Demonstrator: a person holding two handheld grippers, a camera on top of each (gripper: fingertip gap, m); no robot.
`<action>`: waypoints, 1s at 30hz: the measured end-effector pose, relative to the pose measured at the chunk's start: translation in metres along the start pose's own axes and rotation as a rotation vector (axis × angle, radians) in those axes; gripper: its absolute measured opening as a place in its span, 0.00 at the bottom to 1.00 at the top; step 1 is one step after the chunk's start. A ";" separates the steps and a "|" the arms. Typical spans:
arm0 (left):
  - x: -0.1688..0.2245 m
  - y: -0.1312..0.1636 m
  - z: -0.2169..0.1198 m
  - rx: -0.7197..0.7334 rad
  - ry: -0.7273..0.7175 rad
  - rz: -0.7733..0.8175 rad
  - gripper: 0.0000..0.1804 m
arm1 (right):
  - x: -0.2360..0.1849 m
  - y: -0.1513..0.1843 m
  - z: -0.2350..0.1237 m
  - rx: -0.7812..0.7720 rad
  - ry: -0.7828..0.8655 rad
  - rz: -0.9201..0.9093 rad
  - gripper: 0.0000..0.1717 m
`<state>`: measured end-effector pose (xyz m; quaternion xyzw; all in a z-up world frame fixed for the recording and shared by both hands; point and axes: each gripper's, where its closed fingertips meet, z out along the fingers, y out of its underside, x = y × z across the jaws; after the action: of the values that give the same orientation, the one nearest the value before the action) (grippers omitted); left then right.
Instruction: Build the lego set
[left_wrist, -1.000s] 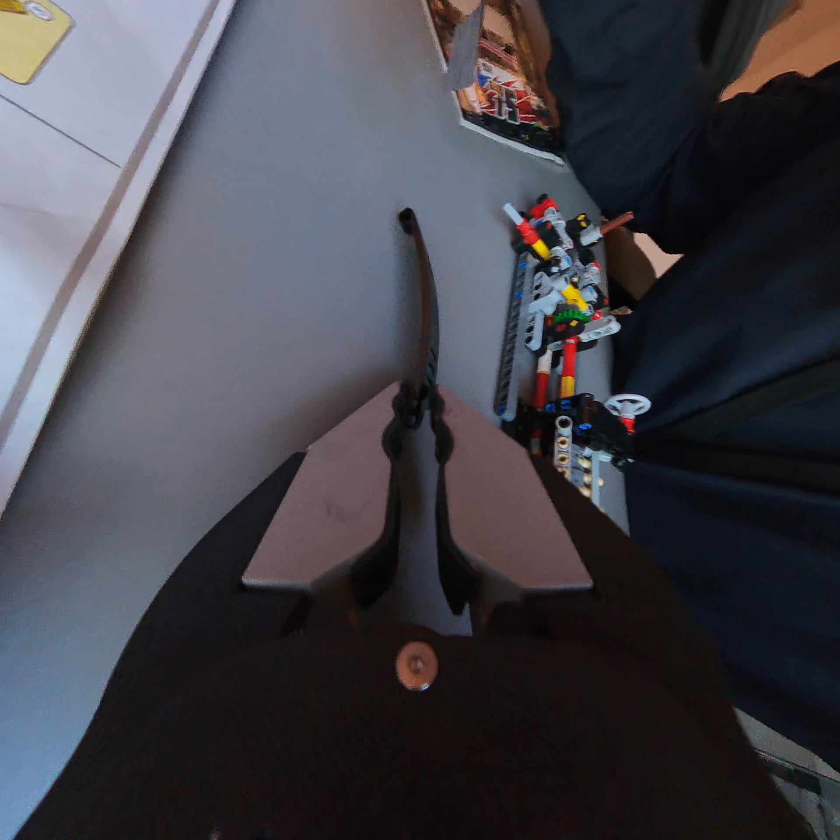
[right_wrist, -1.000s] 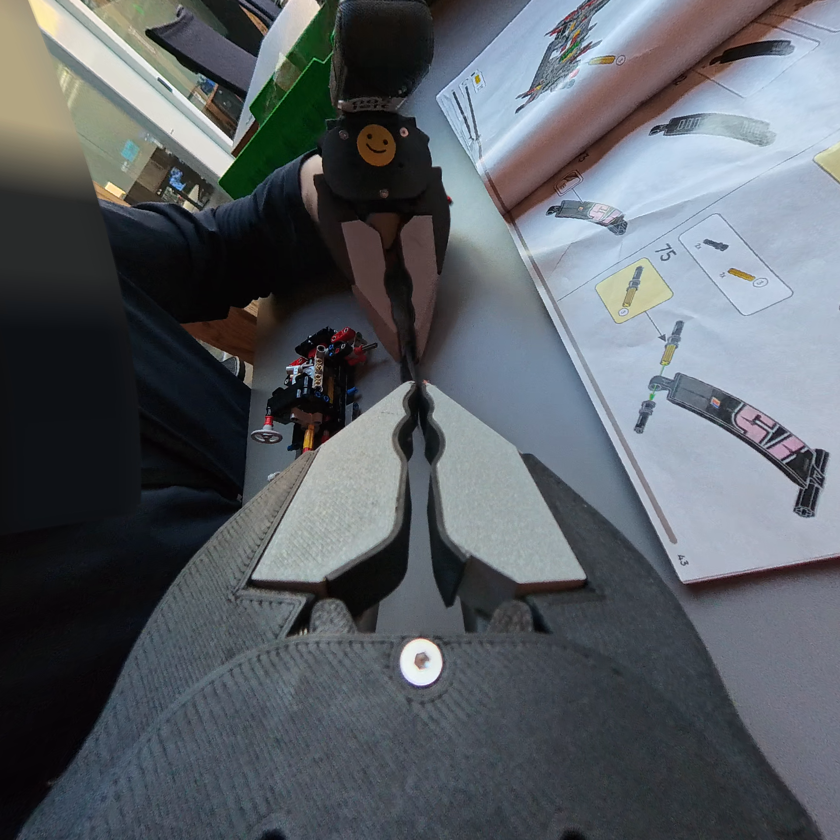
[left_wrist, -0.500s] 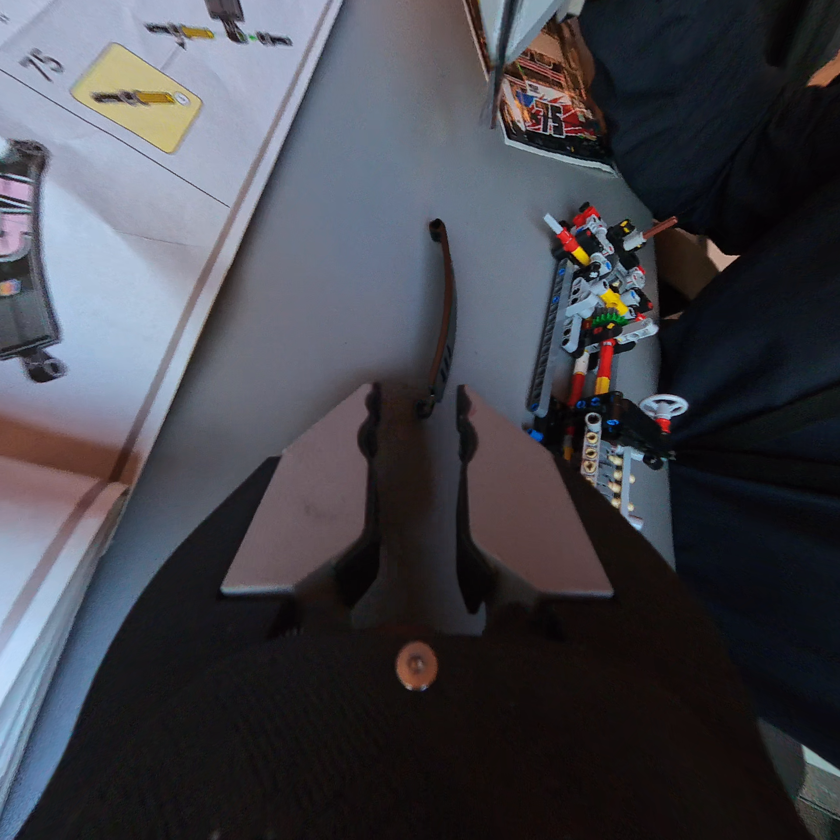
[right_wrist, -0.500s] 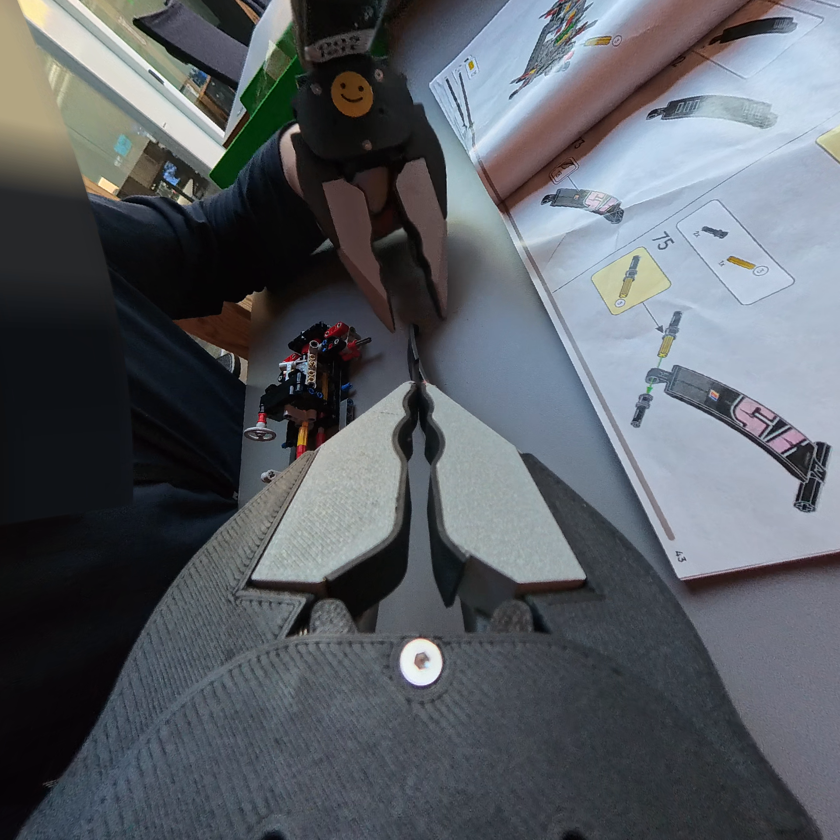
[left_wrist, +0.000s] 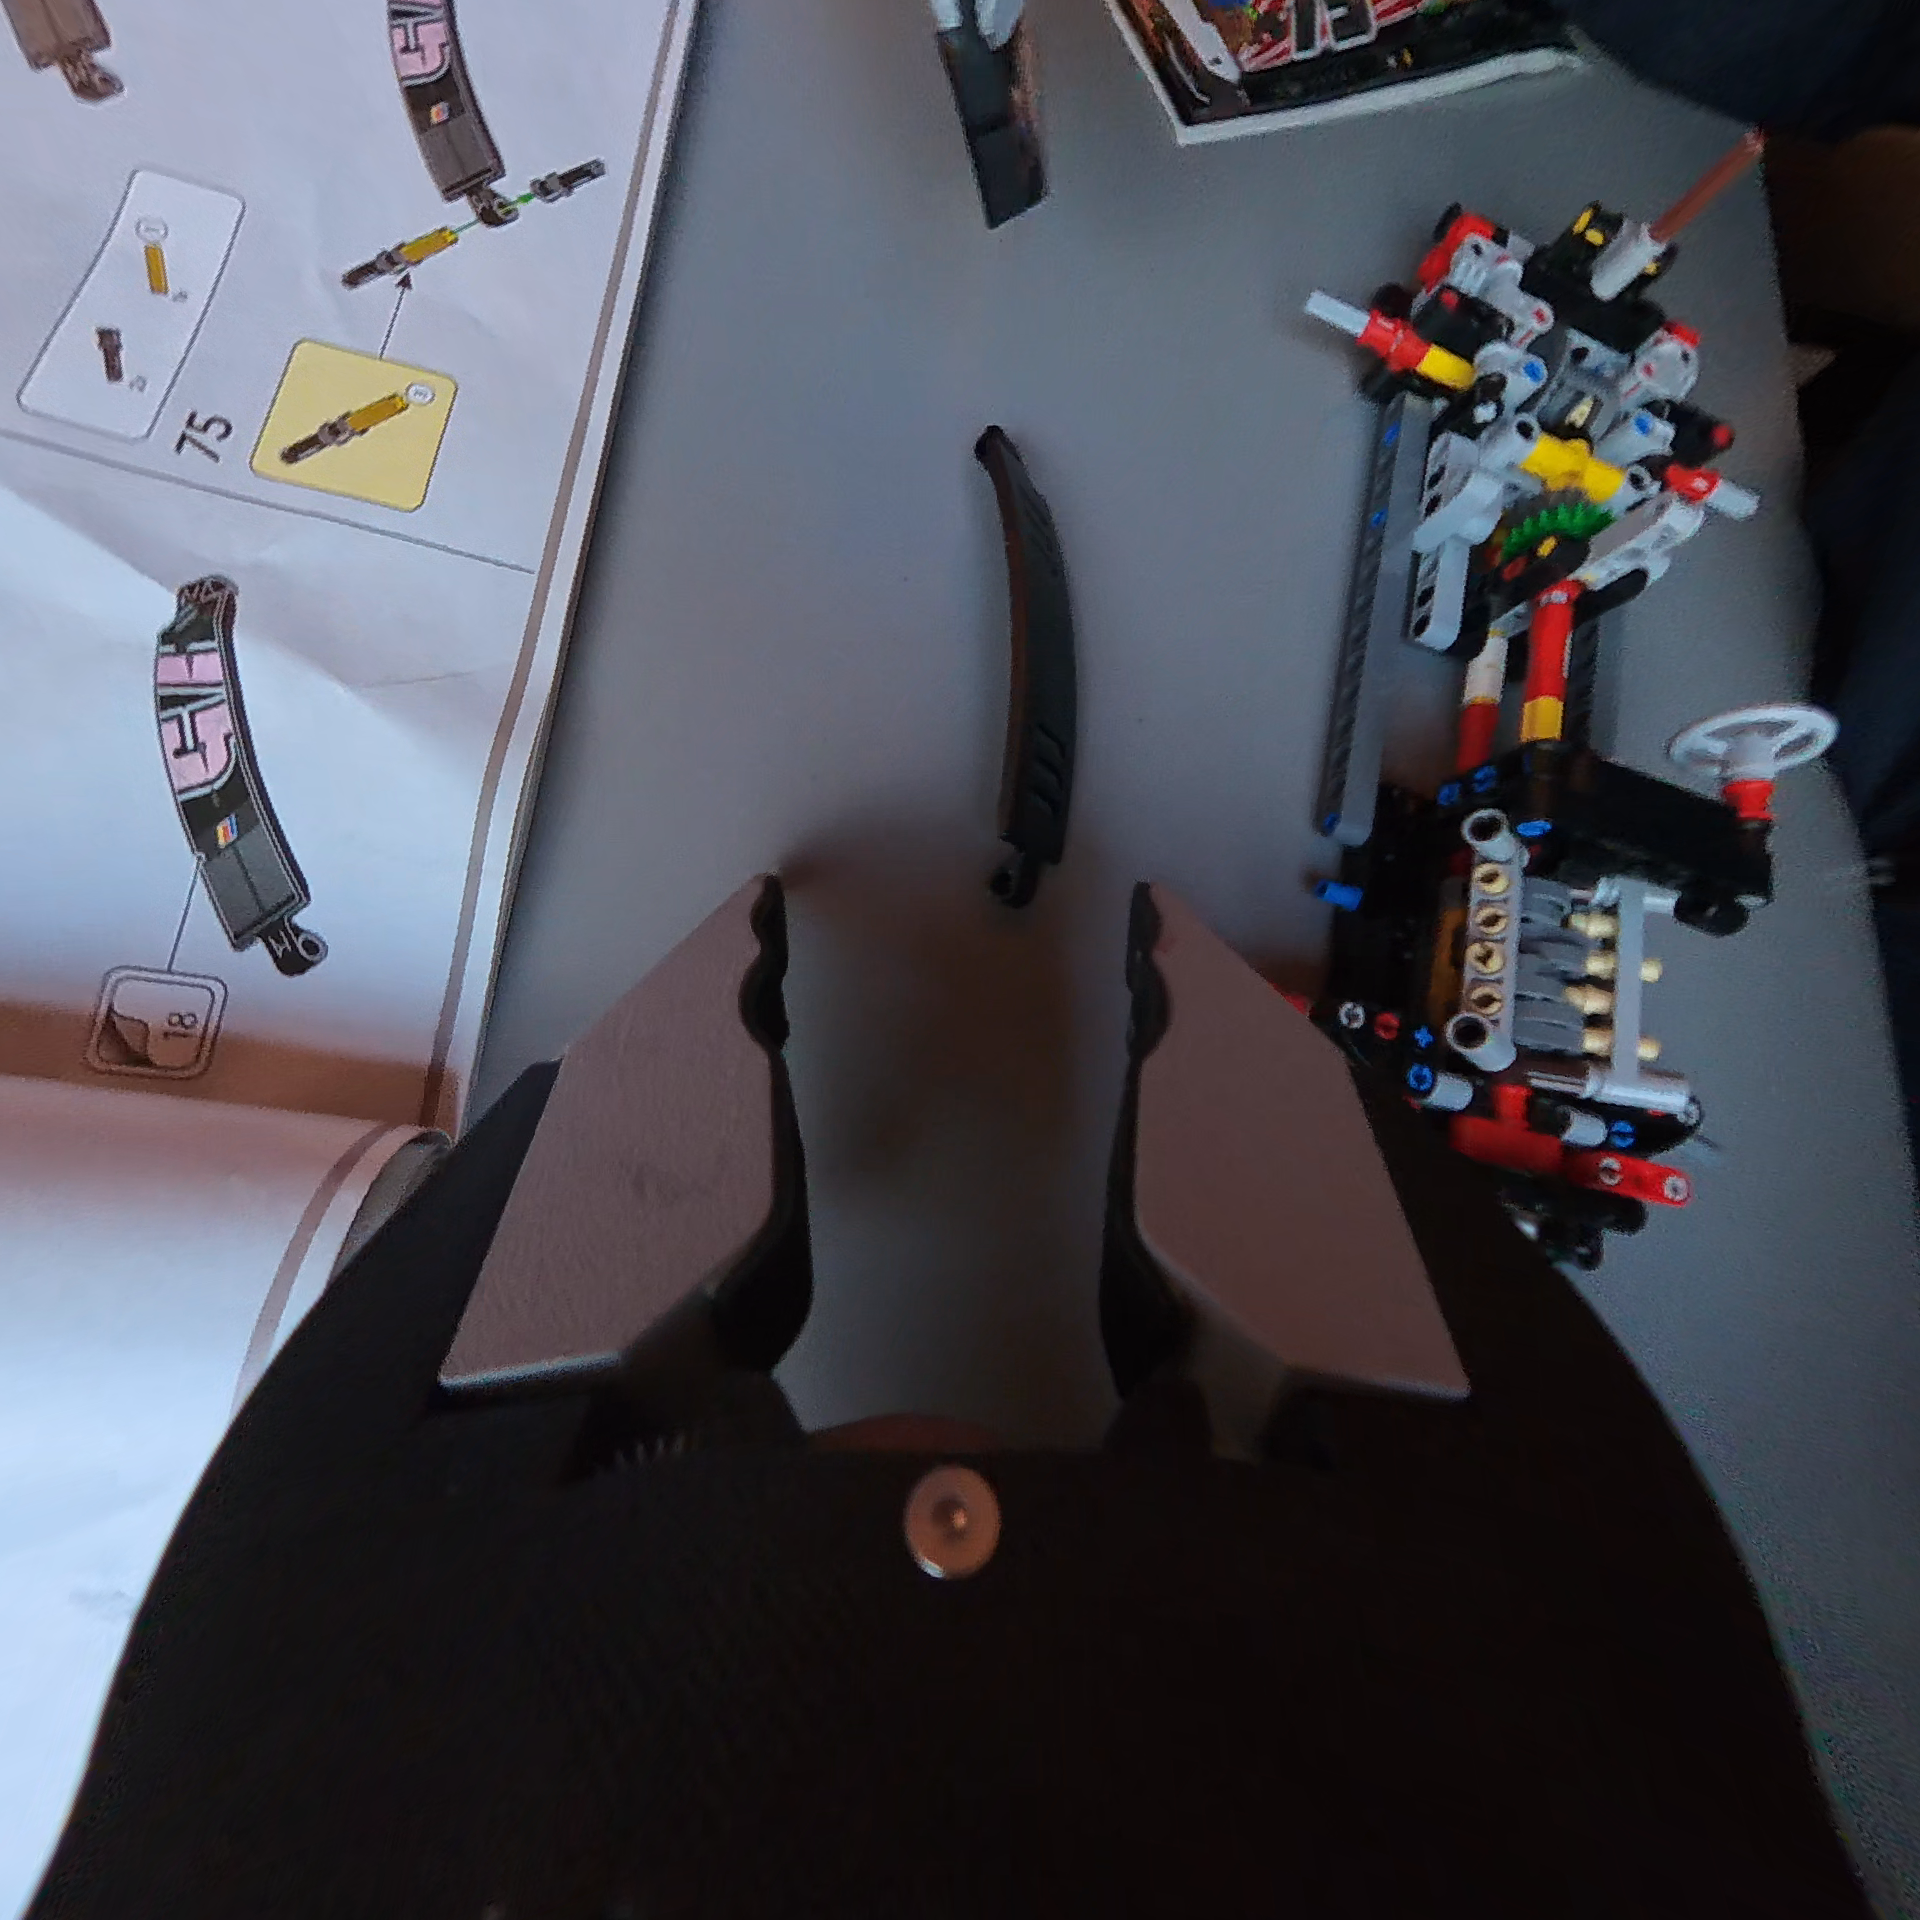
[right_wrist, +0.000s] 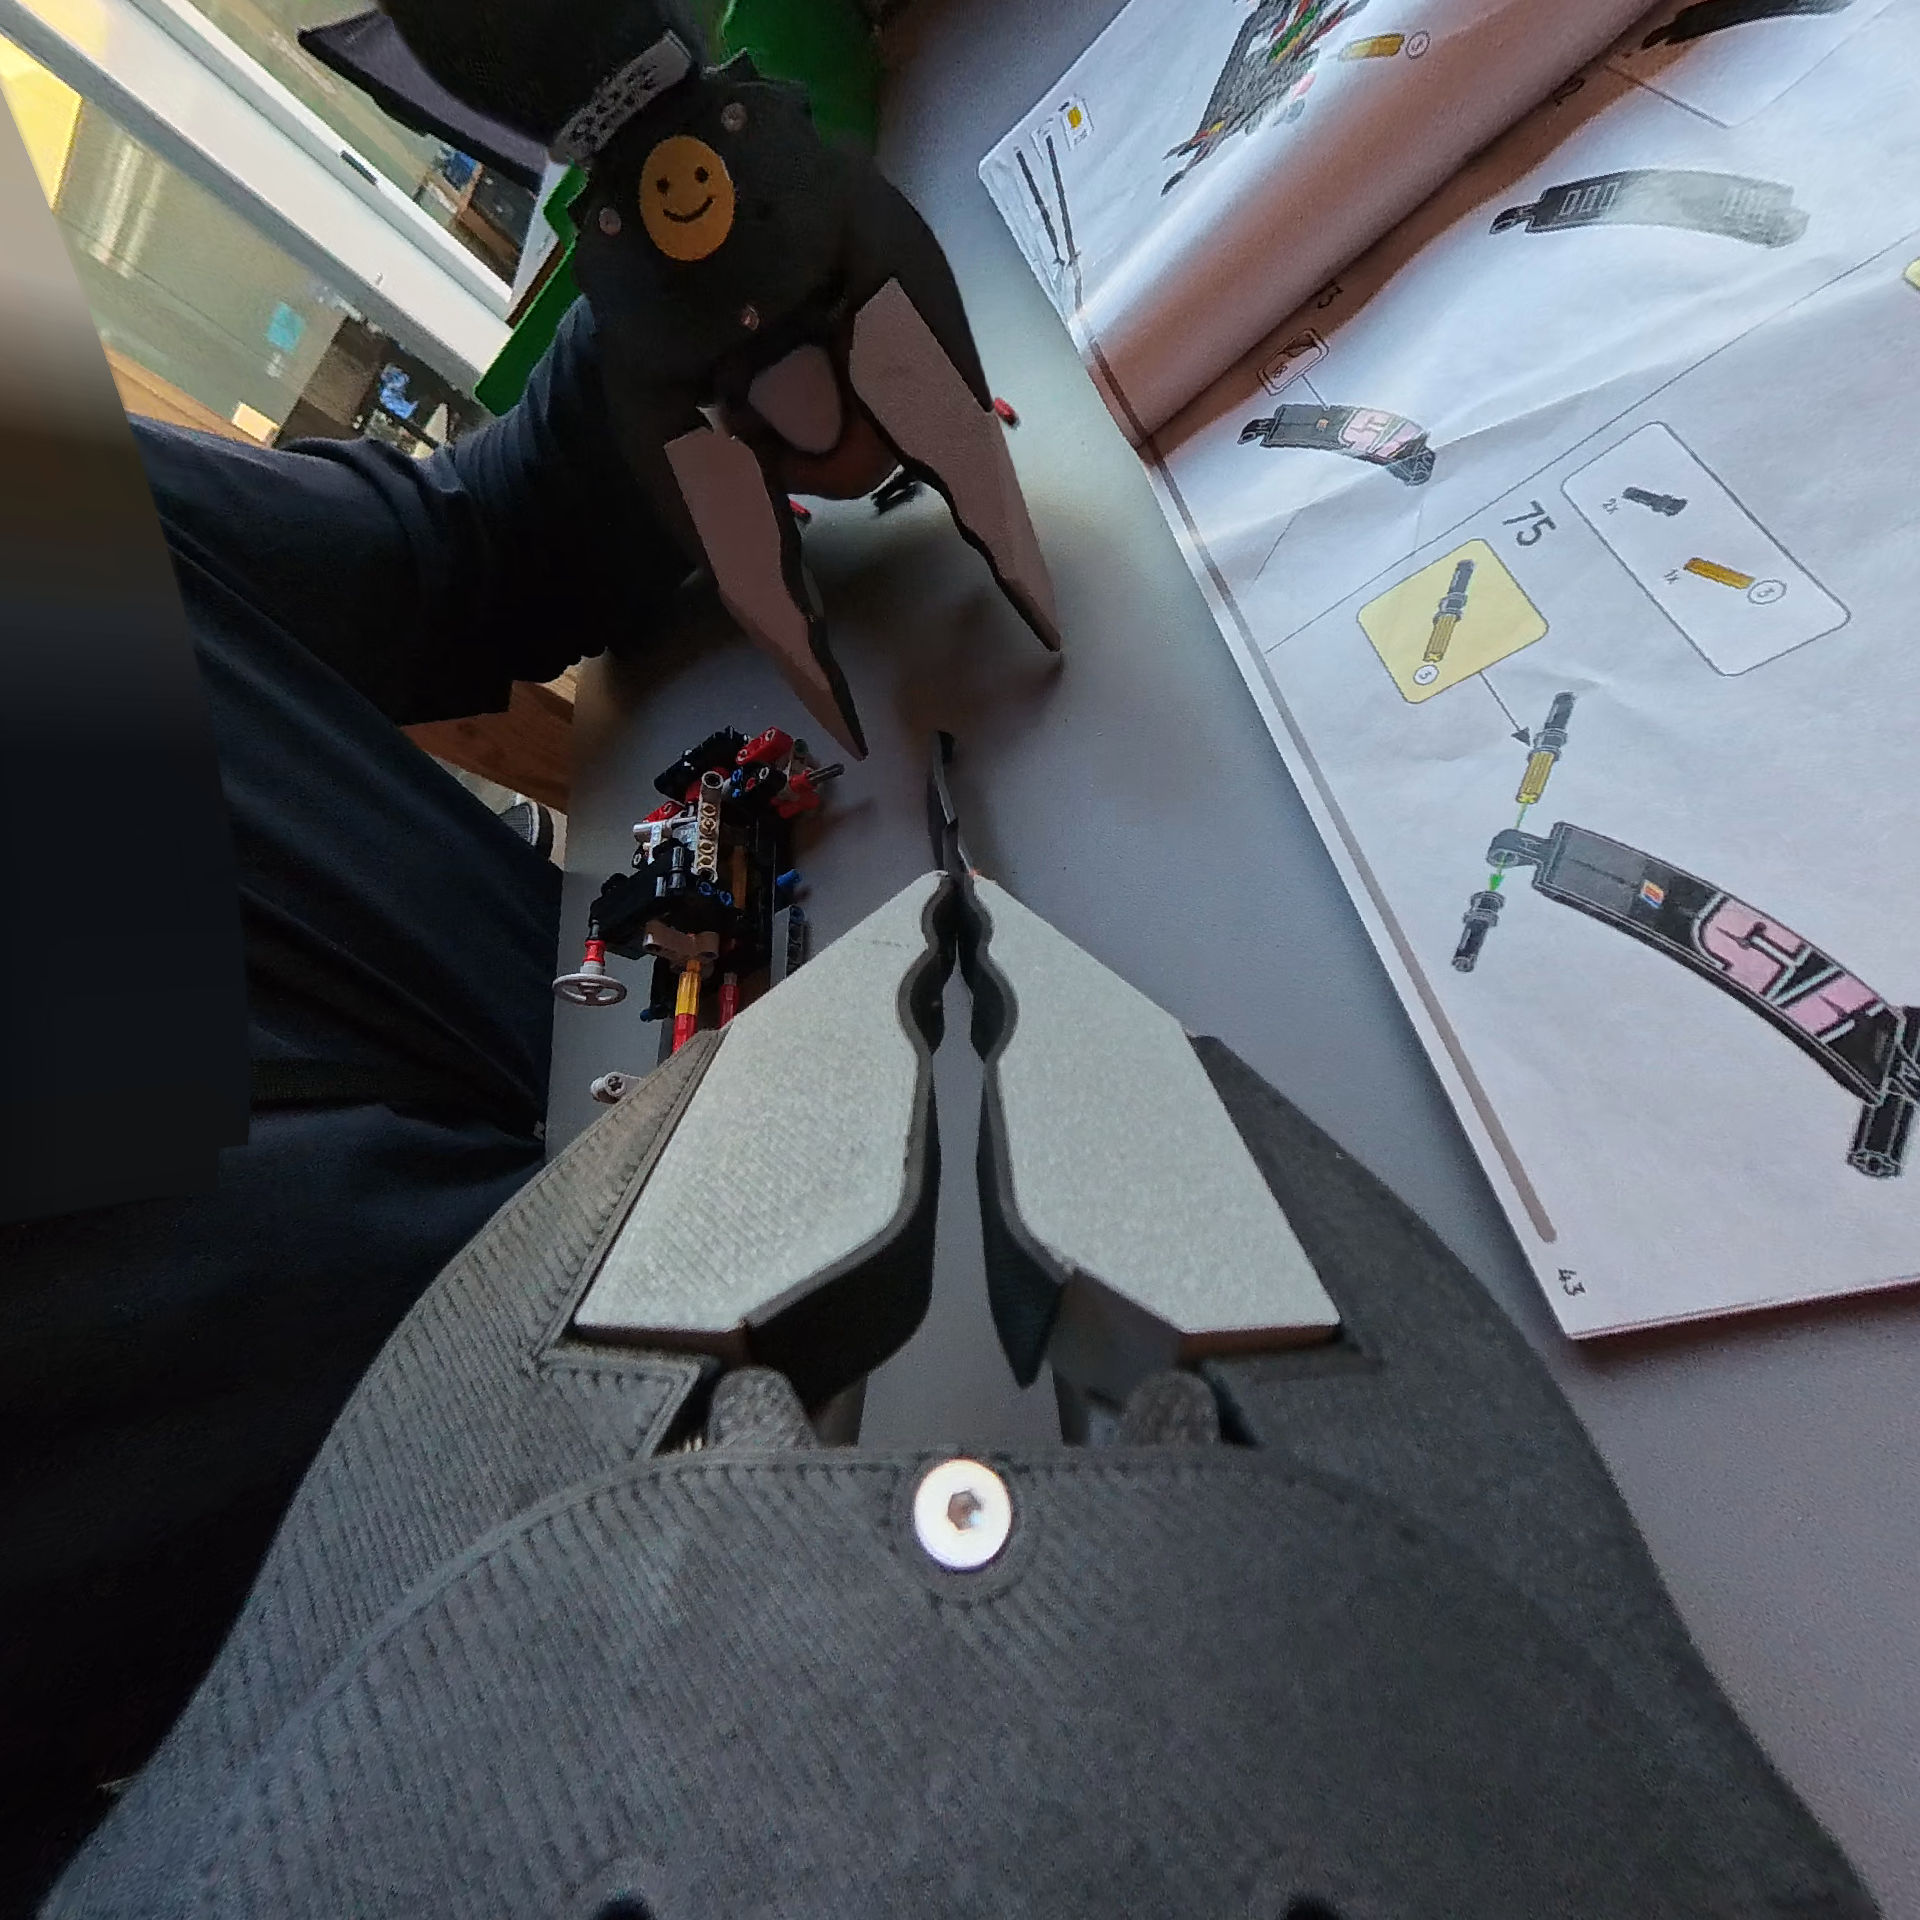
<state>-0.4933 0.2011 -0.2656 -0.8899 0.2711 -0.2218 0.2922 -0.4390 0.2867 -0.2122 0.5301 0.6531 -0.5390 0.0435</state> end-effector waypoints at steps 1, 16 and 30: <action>0.001 0.000 0.001 -0.002 -0.005 0.030 0.35 | 0.000 0.001 0.001 -0.004 -0.001 0.001 0.00; 0.006 0.000 0.007 0.026 0.012 0.117 0.31 | -0.002 0.004 0.006 -0.026 -0.010 -0.003 0.00; 0.018 -0.005 0.012 0.068 0.052 0.173 0.28 | -0.013 0.012 0.028 -0.112 0.002 -0.063 0.00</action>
<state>-0.4715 0.1987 -0.2665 -0.8466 0.3469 -0.2279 0.3331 -0.4386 0.2559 -0.2233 0.5066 0.6986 -0.5022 0.0556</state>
